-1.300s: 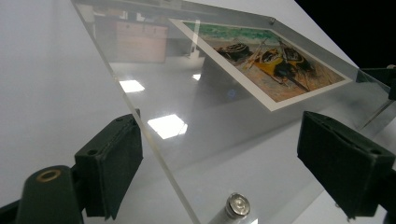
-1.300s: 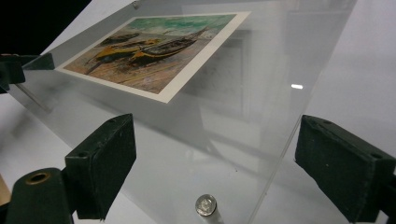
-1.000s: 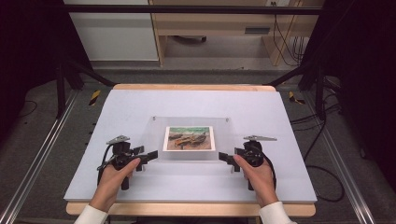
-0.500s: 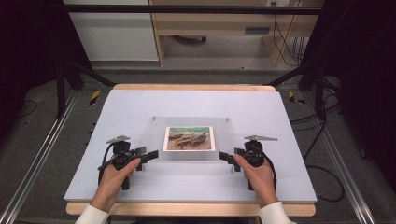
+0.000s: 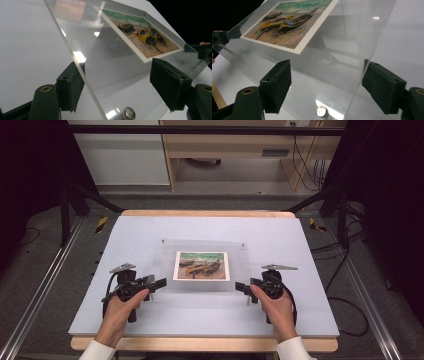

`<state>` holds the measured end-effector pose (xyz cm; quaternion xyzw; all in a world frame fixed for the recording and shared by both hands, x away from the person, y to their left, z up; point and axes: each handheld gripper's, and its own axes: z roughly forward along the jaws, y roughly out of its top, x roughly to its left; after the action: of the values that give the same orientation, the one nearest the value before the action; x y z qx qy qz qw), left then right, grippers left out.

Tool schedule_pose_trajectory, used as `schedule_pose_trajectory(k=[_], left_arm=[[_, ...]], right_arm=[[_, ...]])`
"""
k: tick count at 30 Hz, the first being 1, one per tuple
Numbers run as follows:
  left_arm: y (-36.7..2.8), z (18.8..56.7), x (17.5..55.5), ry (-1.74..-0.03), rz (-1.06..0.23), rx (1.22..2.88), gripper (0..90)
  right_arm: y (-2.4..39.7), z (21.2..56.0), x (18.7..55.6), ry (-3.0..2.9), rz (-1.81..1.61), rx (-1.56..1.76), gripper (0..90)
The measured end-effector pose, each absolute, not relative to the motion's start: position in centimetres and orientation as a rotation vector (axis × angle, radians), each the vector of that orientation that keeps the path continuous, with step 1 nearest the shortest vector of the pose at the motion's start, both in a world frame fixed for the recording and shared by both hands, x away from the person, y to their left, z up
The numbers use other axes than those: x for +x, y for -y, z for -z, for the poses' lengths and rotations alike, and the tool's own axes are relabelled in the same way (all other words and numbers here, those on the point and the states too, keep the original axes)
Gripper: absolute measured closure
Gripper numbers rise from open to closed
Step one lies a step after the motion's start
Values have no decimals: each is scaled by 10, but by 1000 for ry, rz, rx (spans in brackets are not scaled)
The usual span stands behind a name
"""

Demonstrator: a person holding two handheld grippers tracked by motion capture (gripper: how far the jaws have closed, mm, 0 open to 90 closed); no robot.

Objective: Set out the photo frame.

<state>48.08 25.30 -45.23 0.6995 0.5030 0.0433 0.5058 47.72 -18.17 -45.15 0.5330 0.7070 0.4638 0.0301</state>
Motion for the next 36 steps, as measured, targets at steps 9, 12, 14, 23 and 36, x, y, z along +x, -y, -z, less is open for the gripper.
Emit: schedule_pose_trajectory(k=[9,12,14,23,36], left_arm=[[-253,450,479,-1222,-131,1663,312],[-253,452,479,-1226,-140,1667,320],[-253,451,479,-1219,-149,1664,324],[-257,451,478,-1206,-154,1668,344],[-260,445,475,-1165,-134,1650,389]], right_arm=[[187,448,476,-2137,-1464,1648,324],[185,448,475,-2131,-1447,1633,353],[186,447,476,-2122,-1451,1632,358],[185,446,474,-2122,-1447,1611,397],[191,440,470,-2087,-1494,1578,427]])
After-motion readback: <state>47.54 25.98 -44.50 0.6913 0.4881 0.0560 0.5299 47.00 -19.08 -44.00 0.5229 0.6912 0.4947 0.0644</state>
